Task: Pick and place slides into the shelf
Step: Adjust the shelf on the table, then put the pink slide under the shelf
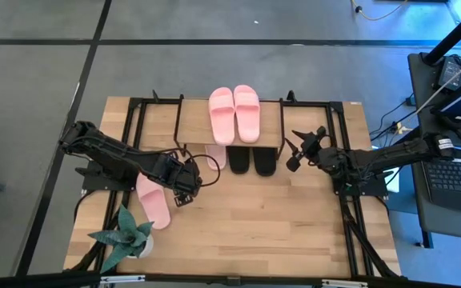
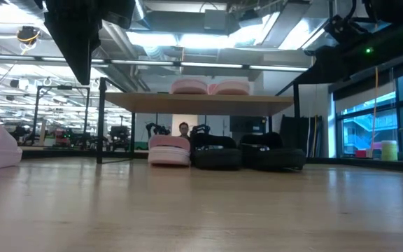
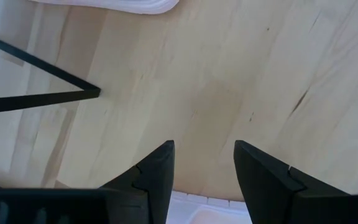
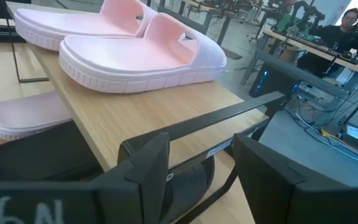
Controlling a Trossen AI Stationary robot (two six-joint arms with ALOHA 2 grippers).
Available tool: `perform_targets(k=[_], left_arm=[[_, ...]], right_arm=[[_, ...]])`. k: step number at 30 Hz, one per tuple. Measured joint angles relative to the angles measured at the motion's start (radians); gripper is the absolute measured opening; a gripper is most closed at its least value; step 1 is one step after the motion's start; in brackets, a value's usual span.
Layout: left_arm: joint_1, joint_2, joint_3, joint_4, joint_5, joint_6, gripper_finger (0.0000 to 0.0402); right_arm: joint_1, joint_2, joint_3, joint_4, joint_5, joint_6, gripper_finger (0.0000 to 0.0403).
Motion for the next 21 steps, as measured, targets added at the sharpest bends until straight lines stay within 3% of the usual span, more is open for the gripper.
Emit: perform_targets(k=[13, 21], left_arm=[[0.0, 0.0, 0.0, -0.005, 0.008, -0.015, 0.0158], [-0.027, 0.0, 0.0, -0.113, 0.068, -0.091, 0.0158]], right_arm=[[0.001, -0.018, 0.005, 0.01, 0.009, -0.029, 0.0181], [0.047, -0.092, 0.082, -0.005, 0.053, -0.119, 0.0181]])
